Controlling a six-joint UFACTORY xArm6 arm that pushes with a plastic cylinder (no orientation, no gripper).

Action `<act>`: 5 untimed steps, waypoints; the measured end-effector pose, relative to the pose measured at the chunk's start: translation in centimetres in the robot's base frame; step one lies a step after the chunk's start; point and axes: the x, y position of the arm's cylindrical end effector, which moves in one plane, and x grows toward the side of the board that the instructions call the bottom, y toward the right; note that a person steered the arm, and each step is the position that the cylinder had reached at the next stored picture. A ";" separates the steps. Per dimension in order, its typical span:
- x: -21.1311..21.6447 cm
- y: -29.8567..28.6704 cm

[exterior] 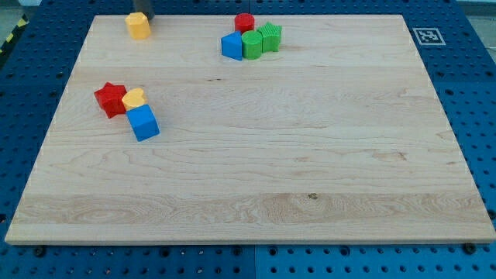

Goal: Place the yellow hexagon to the top of the red star

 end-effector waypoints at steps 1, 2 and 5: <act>0.6 0.0; 1.1 -1.8; 1.2 -2.2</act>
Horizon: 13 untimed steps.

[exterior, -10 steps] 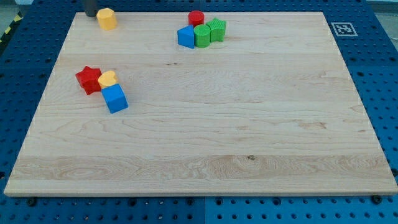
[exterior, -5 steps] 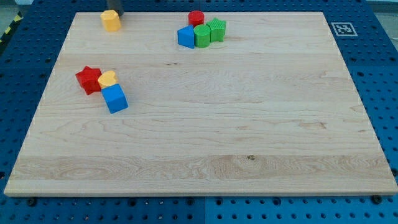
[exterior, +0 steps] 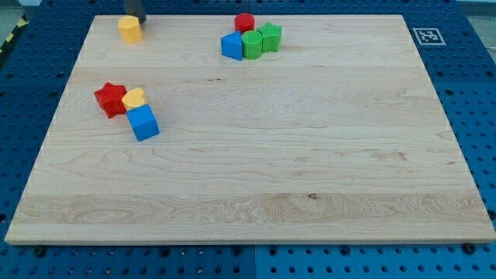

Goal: Place the yellow hexagon to the top of the red star

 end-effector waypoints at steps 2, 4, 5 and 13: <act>2.1 0.0; 4.5 -0.4; 4.6 -2.3; 7.3 -1.3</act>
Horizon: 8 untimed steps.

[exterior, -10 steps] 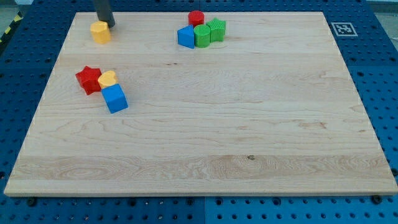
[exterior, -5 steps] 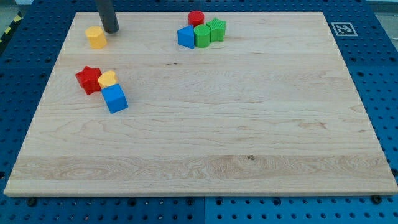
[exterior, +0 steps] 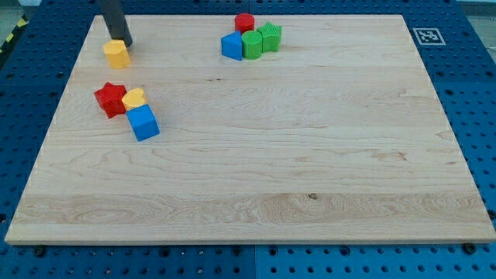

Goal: Place the yellow hexagon to the top of the red star

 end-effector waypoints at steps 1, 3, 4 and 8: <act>0.5 0.0; 1.0 -0.2; 1.0 -1.2; 3.5 -1.4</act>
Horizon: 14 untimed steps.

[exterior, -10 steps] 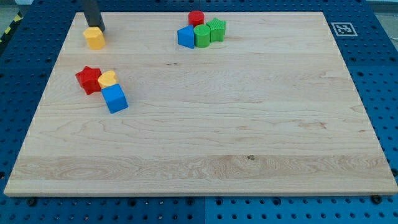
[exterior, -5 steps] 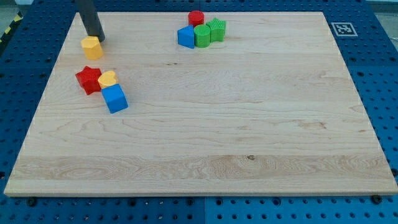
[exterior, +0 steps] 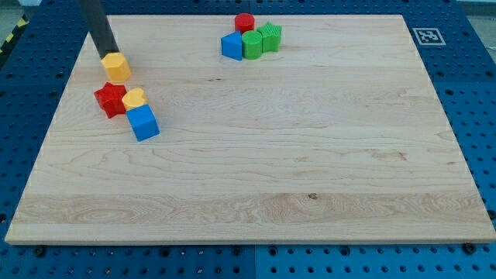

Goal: Place the yellow hexagon to the top of the red star

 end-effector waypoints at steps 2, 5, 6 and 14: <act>1.0 3.9; 1.1 4.4; 1.1 2.1; 6.0 12.4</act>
